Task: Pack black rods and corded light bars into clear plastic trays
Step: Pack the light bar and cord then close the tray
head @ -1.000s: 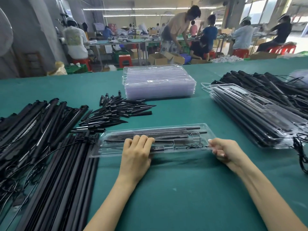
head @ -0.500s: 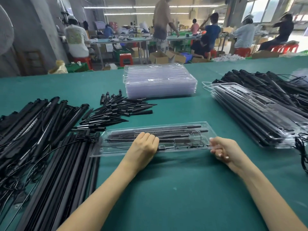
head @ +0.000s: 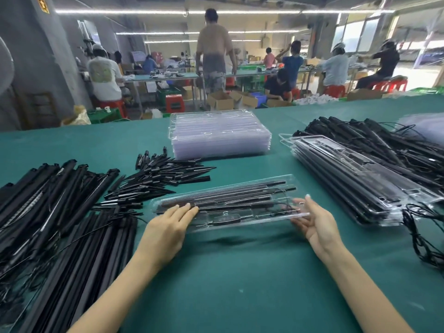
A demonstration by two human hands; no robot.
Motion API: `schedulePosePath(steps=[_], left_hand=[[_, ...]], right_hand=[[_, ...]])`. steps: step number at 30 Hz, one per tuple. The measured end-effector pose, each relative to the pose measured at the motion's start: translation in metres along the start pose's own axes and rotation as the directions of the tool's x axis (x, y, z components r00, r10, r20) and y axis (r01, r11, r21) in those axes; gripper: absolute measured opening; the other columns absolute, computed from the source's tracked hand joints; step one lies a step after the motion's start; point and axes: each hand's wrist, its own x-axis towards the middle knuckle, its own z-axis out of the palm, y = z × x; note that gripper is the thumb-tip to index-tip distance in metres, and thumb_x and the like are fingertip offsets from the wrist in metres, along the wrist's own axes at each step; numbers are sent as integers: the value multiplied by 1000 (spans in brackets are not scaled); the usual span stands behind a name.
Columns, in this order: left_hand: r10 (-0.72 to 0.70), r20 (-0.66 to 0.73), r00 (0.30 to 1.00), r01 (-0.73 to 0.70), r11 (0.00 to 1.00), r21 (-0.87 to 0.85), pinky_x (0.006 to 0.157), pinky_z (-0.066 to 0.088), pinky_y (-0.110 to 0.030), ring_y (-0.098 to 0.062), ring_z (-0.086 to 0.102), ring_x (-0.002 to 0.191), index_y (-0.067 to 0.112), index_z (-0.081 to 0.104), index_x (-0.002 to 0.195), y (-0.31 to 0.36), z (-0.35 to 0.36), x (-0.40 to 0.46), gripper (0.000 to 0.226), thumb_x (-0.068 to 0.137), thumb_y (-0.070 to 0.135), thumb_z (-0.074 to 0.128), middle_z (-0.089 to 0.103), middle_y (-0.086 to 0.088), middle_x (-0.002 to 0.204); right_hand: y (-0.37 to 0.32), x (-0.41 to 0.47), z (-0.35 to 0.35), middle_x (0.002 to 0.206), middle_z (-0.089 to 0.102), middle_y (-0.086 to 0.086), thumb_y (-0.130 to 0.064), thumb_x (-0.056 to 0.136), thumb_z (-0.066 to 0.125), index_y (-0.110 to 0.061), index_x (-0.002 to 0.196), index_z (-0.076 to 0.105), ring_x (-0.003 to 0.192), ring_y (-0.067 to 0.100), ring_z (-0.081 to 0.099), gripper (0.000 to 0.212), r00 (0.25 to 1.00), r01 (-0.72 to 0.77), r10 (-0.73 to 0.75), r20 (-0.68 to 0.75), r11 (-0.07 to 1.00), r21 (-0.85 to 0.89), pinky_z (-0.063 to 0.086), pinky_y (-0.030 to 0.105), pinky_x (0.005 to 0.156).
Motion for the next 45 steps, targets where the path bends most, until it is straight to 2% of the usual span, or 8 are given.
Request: schedulePosePath(steps=[8,15,21,25,29,31,38,45], left_hand=[[128,-275,953,-114,991,65,75,59,-36,-30,70,94,13,68,118,44,-48,26,63,60,-10,73,70,-8,112],[-16,166,986,57,969,-240,111,14,-29,-7,14,141,35,14,150,89,-110,29,78,84,69,37,15,15,156],[-150,310,939,253,912,-324,108,9,-38,-10,23,138,34,19,148,73,-168,43,105,57,86,5,28,11,152],[-161,505,848,527,367,-767,90,48,-35,-17,50,120,22,24,150,88,-152,66,107,61,72,56,43,3,145],[254,605,755,656,-321,-684,74,59,-35,-21,71,86,14,76,98,130,-122,83,42,61,33,73,74,-3,98],[318,566,760,648,-428,-629,73,56,-31,-17,71,69,15,79,76,153,-116,98,20,59,23,72,74,-3,82],[131,619,774,596,-481,-643,47,47,-20,-12,60,46,2,65,79,236,-100,168,12,86,-2,57,64,-5,59],[-104,551,828,533,-163,-830,80,49,-32,-24,59,94,-1,52,117,312,-66,222,49,82,30,66,62,-12,106]], right_hand=[[6,-47,58,85,54,5,-36,75,63,-20,97,45,83,22,63,33,953,-71,-23,302,952,298,56,51,80],[-12,-46,67,87,60,18,-7,98,44,-8,110,42,75,27,67,12,984,88,-134,120,940,329,58,31,60],[-79,-22,33,81,73,19,-29,104,33,-4,112,50,65,27,72,31,974,34,-54,220,995,93,59,31,58],[-102,-10,7,78,72,19,-27,104,34,-7,111,53,58,27,69,29,981,-10,15,194,1000,-27,58,32,58],[-131,-3,-15,78,72,14,-28,102,37,-8,99,55,63,24,70,27,972,1,34,231,989,-148,57,32,71],[-151,1,-28,68,73,3,-32,102,36,-12,97,58,58,15,70,30,958,-8,69,280,977,-214,55,21,51],[-221,15,-95,113,67,19,-34,83,62,-9,121,61,98,33,67,45,893,-97,297,337,859,-502,59,38,74],[-246,55,-137,66,61,-1,-23,95,57,-3,113,60,48,10,50,28,996,40,56,65,362,-931,39,19,42]])
